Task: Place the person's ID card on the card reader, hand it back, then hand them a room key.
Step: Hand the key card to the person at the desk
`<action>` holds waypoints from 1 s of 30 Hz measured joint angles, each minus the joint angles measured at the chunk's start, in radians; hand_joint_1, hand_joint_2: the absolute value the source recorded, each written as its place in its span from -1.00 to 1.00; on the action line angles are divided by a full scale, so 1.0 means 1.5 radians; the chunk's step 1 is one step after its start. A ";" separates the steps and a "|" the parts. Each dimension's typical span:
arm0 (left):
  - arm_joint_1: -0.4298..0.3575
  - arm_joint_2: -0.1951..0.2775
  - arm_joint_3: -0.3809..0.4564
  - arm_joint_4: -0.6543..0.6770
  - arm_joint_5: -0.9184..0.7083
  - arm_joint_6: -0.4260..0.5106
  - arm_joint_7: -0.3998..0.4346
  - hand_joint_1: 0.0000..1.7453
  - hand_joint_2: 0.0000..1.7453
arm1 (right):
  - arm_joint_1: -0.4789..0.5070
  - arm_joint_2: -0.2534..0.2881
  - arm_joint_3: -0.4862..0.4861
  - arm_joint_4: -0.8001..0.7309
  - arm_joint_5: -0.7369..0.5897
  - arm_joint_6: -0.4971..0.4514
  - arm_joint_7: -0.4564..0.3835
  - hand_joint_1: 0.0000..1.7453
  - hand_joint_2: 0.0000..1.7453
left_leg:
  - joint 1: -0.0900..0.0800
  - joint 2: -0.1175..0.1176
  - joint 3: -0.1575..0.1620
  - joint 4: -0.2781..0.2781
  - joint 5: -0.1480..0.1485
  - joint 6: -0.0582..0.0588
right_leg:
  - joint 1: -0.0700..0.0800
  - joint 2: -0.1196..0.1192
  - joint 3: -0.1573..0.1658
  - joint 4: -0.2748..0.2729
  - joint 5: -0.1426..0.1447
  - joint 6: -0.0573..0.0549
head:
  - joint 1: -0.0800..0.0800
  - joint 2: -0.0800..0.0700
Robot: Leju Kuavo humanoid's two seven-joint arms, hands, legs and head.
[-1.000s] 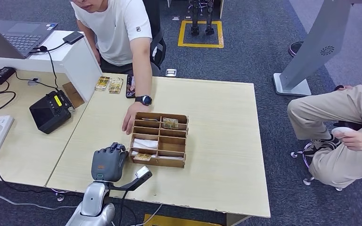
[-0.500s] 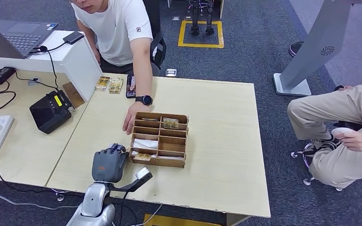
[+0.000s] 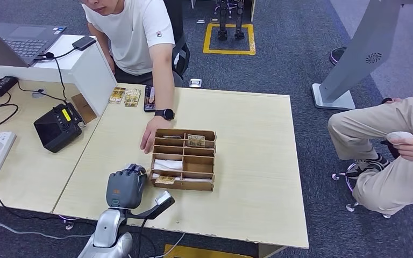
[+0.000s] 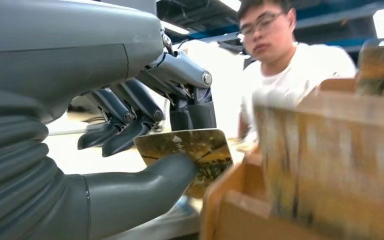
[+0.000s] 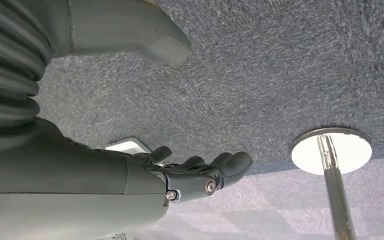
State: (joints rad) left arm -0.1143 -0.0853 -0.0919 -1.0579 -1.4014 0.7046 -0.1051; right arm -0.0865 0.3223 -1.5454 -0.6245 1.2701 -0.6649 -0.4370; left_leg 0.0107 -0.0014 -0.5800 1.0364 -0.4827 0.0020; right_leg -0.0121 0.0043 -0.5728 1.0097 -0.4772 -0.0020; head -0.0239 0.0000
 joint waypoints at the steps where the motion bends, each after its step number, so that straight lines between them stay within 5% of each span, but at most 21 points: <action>1: 0.000 -0.004 0.004 -0.007 0.008 0.000 -0.014 1.00 1.00 | 0.000 0.000 0.000 0.000 0.000 0.000 0.000 -1.00 1.00 | 0.000 0.000 0.000 0.000 0.000 0.000 | 0.000 0.000 0.000 0.000 0.000 0.000 | 0.000 0.000; 15: -0.003 -0.082 0.079 -0.127 0.125 0.000 -0.201 1.00 1.00 | 0.000 0.000 0.000 0.000 -0.001 0.000 0.000 -1.00 1.00 | 0.000 0.000 0.000 0.000 0.000 0.000 | 0.000 0.000 0.000 0.000 0.000 0.000 | 0.000 0.000; 30: -0.048 -0.097 0.062 -0.162 0.294 -0.002 -0.207 1.00 1.00 | 0.000 0.000 0.000 0.000 0.009 0.000 0.003 -1.00 1.00 | 0.000 0.000 0.000 0.000 0.000 0.000 | 0.000 0.000 0.000 0.000 0.000 0.000 | 0.000 0.000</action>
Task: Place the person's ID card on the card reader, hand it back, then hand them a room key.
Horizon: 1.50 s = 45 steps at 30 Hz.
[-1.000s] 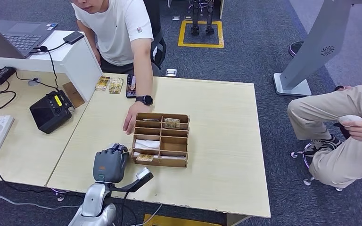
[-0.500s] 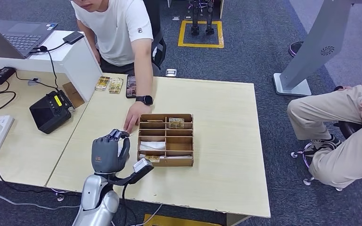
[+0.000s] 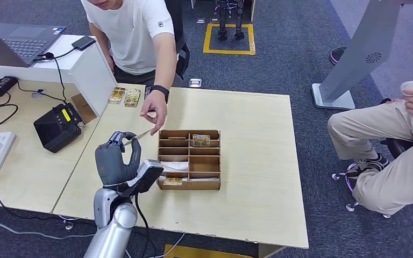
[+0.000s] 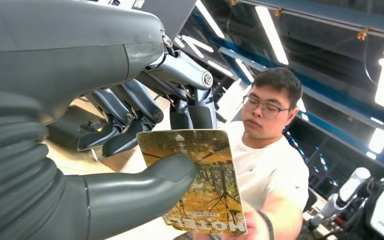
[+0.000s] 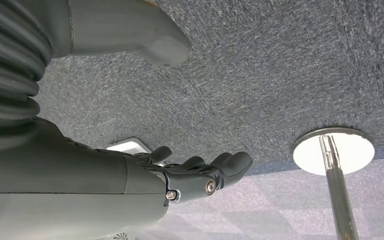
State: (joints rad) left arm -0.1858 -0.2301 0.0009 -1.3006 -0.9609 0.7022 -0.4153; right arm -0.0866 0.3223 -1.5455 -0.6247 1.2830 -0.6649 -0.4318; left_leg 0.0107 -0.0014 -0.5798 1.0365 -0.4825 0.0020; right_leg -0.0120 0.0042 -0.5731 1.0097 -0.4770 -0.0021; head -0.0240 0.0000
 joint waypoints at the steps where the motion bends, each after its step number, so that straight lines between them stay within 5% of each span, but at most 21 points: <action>1: -0.006 0.001 -0.006 0.001 0.002 0.000 0.007 1.00 1.00 | 0.000 0.000 0.000 0.000 0.003 0.000 0.002 -1.00 1.00 | 0.000 0.000 0.000 0.000 0.000 0.000 | 0.000 0.000 0.000 0.000 0.000 0.000 | 0.000 0.000; 17: -0.169 0.031 -0.102 0.123 0.055 -0.003 0.114 0.98 1.00 | -0.005 -0.004 0.000 0.019 0.024 0.000 -0.004 -1.00 1.00 | 0.000 0.000 0.000 0.000 0.001 0.000 | 0.000 0.000 0.000 0.000 0.001 0.000 | 0.000 0.000; 21: -0.189 0.034 -0.125 0.148 0.055 -0.009 0.129 -0.98 1.00 | -0.008 -0.006 0.000 0.025 0.024 0.000 -0.003 -1.00 1.00 | 0.000 0.000 0.000 0.000 0.000 0.000 | 0.000 0.000 0.000 0.000 0.001 0.000 | 0.000 0.000; 37: -0.192 0.042 -0.166 0.178 0.084 -0.004 0.126 -1.00 1.00 | -0.012 -0.009 0.000 0.041 0.010 0.000 -0.004 -1.00 1.00 | 0.000 0.000 0.000 0.000 0.000 0.000 | 0.000 0.000 0.000 0.000 0.001 0.000 | 0.000 0.000; 45: -0.118 0.054 -0.167 0.084 0.237 -0.003 -0.008 -1.00 1.00 | -0.012 -0.009 0.000 0.043 -0.014 0.000 -0.007 -1.00 1.00 | 0.000 0.000 0.000 0.000 0.000 0.000 | 0.000 0.000 0.000 0.000 0.001 0.000 | 0.000 0.000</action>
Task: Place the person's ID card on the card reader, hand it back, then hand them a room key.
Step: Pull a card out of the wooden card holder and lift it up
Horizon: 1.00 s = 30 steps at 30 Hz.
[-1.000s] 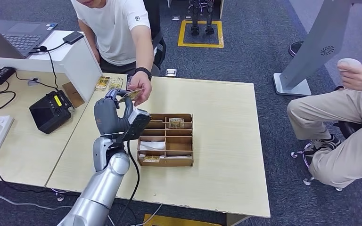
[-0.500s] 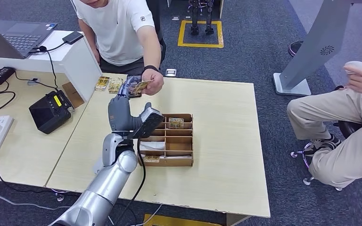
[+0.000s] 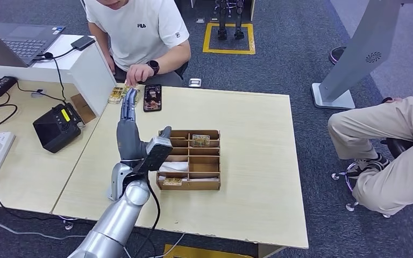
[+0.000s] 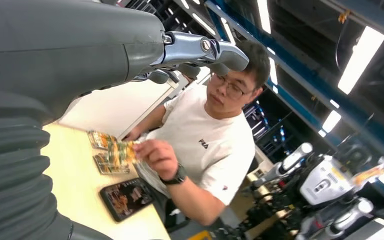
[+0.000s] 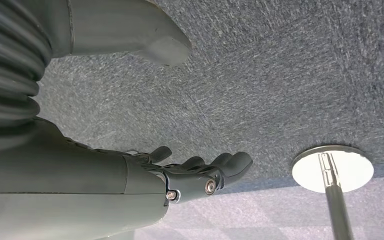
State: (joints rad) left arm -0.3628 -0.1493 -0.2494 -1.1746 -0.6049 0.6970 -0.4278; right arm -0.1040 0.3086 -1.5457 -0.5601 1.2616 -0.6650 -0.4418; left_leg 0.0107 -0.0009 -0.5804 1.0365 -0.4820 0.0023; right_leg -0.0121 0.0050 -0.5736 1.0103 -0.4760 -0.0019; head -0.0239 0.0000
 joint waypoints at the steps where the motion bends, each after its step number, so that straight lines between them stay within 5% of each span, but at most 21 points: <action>1: 0.014 0.002 -0.002 -0.020 0.025 0.000 -0.019 -1.00 1.00 | 0.000 0.000 0.000 0.000 -0.004 0.000 -0.001 -1.00 1.00 | 0.000 0.000 0.000 0.000 0.000 0.000 | 0.000 0.000 0.000 0.000 0.000 0.000 | 0.000 0.000; 13: 0.156 0.056 -0.089 -0.256 0.195 -0.092 -0.145 -1.00 1.00 | 0.002 0.003 0.000 -0.017 -0.085 0.000 0.002 -1.00 1.00 | 0.000 0.000 0.000 0.000 0.000 0.000 | 0.000 0.000 0.000 0.000 0.000 0.000 | 0.000 0.000; 30: 0.194 0.123 -0.190 -0.303 -0.022 -0.158 -0.101 -1.00 1.00 | 0.007 0.007 0.000 -0.043 -0.081 0.000 -0.001 -1.00 1.00 | 0.000 0.000 0.000 0.000 0.000 0.000 | 0.000 0.000 0.000 0.000 0.000 0.000 | 0.000 0.000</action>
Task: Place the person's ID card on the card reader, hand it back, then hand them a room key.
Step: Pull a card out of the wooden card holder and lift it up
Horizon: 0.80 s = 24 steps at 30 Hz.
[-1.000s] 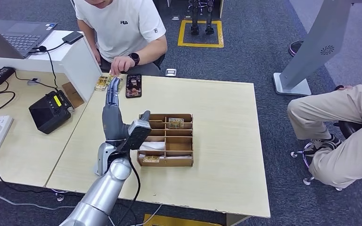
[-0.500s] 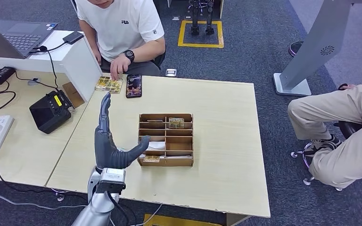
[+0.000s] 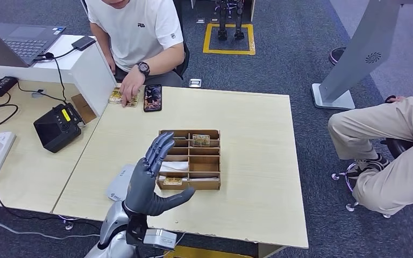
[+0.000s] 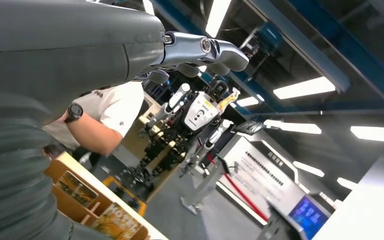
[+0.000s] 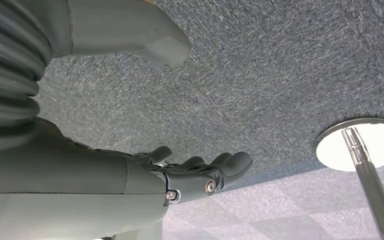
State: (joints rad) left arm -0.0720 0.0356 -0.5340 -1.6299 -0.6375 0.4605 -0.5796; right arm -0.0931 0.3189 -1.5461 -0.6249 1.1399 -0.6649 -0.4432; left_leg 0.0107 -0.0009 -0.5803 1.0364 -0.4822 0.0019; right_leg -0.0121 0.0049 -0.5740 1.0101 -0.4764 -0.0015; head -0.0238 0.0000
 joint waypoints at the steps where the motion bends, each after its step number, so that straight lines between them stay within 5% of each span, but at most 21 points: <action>1: 0.000 0.002 -0.004 0.003 -0.017 -0.001 0.009 -1.00 1.00 | 0.000 0.000 0.000 0.000 0.002 0.000 0.000 -1.00 1.00 | 0.000 0.000 0.000 0.000 0.000 0.000 | 0.000 0.000 0.000 0.000 0.000 0.000 | 0.000 0.000; 24: -0.068 0.029 -0.078 0.152 -0.342 -0.047 0.267 -1.00 1.00 | 0.003 0.000 0.000 0.000 0.039 0.000 0.006 -1.00 1.00 | 0.000 0.000 0.000 0.000 0.000 0.000 | 0.000 0.000 0.000 0.000 0.000 0.000 | 0.000 0.000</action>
State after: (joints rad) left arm -0.1745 0.0791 -0.6505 -1.4012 -1.1502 0.3902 -0.1791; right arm -0.0886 0.3189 -1.5461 -0.6245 1.1984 -0.6649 -0.4347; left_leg 0.0107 -0.0006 -0.5802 1.0365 -0.4821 0.0019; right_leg -0.0121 0.0051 -0.5744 1.0102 -0.4761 -0.0019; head -0.0239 0.0000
